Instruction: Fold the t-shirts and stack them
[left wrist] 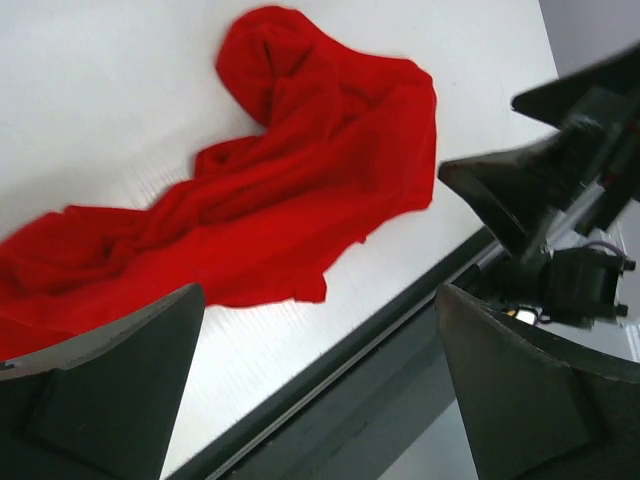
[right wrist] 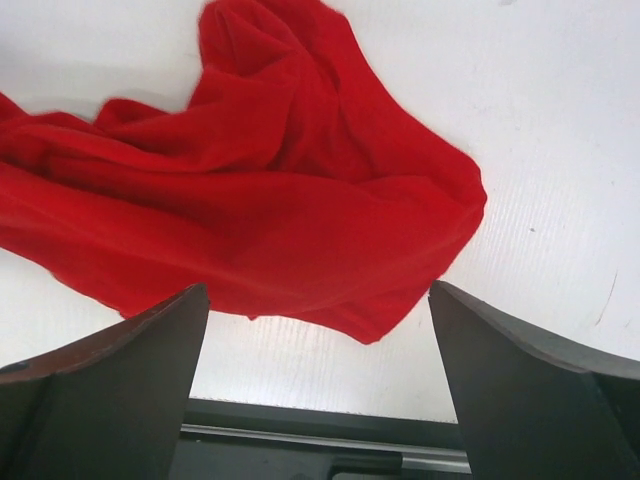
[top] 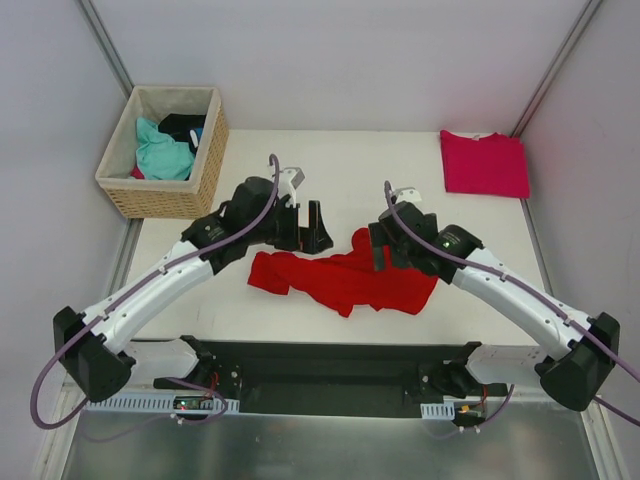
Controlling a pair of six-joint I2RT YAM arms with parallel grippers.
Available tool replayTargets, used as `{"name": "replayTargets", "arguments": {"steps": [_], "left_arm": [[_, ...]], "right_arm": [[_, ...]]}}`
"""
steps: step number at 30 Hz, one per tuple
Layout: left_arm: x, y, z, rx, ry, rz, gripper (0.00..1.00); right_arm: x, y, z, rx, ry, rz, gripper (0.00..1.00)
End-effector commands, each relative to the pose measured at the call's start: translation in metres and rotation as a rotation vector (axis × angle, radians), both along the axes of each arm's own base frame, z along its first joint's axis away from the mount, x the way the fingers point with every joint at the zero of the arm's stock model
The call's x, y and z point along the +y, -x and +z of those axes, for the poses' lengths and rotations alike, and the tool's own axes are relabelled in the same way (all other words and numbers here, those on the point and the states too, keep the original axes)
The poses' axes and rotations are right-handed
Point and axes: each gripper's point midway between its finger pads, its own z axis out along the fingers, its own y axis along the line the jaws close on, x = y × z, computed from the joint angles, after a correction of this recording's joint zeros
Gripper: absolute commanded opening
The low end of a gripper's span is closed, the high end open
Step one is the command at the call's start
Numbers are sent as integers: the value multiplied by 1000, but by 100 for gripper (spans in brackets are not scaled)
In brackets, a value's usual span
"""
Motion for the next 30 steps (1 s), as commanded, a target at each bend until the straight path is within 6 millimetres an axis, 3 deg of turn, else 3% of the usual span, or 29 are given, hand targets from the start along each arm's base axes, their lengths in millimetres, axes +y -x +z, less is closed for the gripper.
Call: {"name": "replayTargets", "arguments": {"steps": [1,2,3,5,6,9,13,18,23,30], "left_arm": [[5,39,-33,112,-3,41,99],[7,43,-42,137,-9,78,99],[15,52,-64,176,-43,101,99],[21,66,-77,221,-38,141,99],[34,72,-100,252,-83,182,99],[62,80,-125,276,-135,286,99],[75,74,-134,248,-177,346,99],[74,58,-140,236,-242,396,99],[71,43,-151,221,-289,428,99],[71,43,-166,261,-319,457,99]], "right_arm": [[-10,12,-22,48,46,0,96],[-8,13,-25,54,41,5,96],[-9,17,-31,75,39,12,96],[-8,20,-38,88,34,14,96],[-10,22,-43,99,44,14,96],[-12,25,-47,108,47,10,96],[-13,26,-51,110,49,8,96],[-10,27,-55,118,46,16,96],[-13,34,-87,177,81,8,96],[-9,50,-115,251,55,28,96]]}}
